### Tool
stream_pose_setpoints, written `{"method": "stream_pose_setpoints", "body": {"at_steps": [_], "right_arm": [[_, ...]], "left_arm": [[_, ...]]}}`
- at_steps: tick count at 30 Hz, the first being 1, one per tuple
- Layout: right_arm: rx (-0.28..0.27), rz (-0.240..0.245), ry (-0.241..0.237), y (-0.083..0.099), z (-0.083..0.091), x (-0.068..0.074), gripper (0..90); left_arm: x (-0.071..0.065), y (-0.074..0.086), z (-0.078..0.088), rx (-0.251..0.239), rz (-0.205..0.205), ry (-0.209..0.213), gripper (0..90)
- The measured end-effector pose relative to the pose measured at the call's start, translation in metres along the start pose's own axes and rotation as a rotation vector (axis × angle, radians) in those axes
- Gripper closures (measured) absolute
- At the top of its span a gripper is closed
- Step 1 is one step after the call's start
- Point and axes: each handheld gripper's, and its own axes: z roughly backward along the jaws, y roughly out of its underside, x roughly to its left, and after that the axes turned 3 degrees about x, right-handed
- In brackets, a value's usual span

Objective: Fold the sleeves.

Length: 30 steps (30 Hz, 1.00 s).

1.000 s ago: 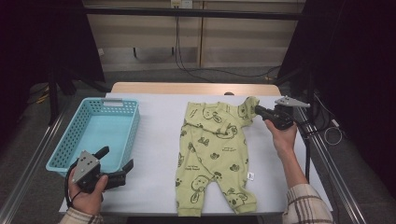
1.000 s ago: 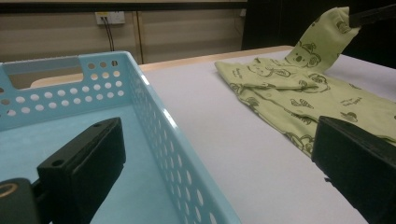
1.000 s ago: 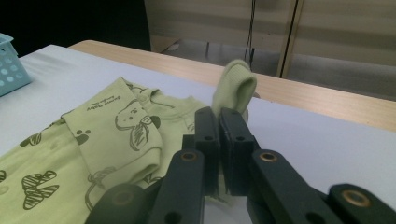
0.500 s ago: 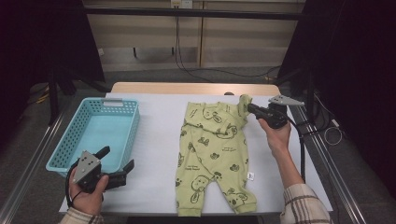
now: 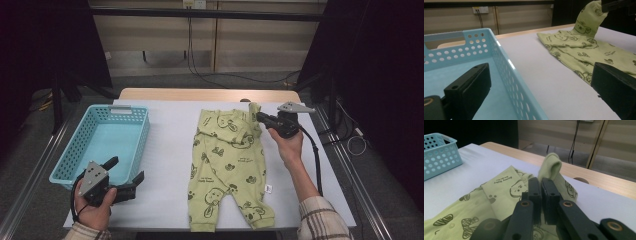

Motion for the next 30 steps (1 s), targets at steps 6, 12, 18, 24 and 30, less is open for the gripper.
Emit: {"method": "stream_pose_setpoints", "body": {"at_steps": [6,12,18,24,30], "right_arm": [[0.020,0.001,-0.009,0.001,-0.007,0.006,86.4],[0.032,0.022,-0.016,0.002,-0.012,0.010,86.4],[0.047,0.022,-0.037,0.002,-0.019,0.016,86.4],[0.064,0.026,-0.047,0.003,-0.027,0.020,86.4],[0.069,0.030,-0.059,0.002,-0.033,0.026,86.4]], "left_arm": [[0.001,0.000,0.001,0.014,-0.015,0.001,3.0],[0.001,0.000,0.000,0.014,-0.015,0.002,3.0],[0.000,0.000,-0.001,0.015,-0.013,0.008,2.9],[0.001,0.000,0.000,0.018,-0.021,0.007,3.0],[0.001,0.000,-0.001,0.012,-0.013,0.004,2.9]]}}
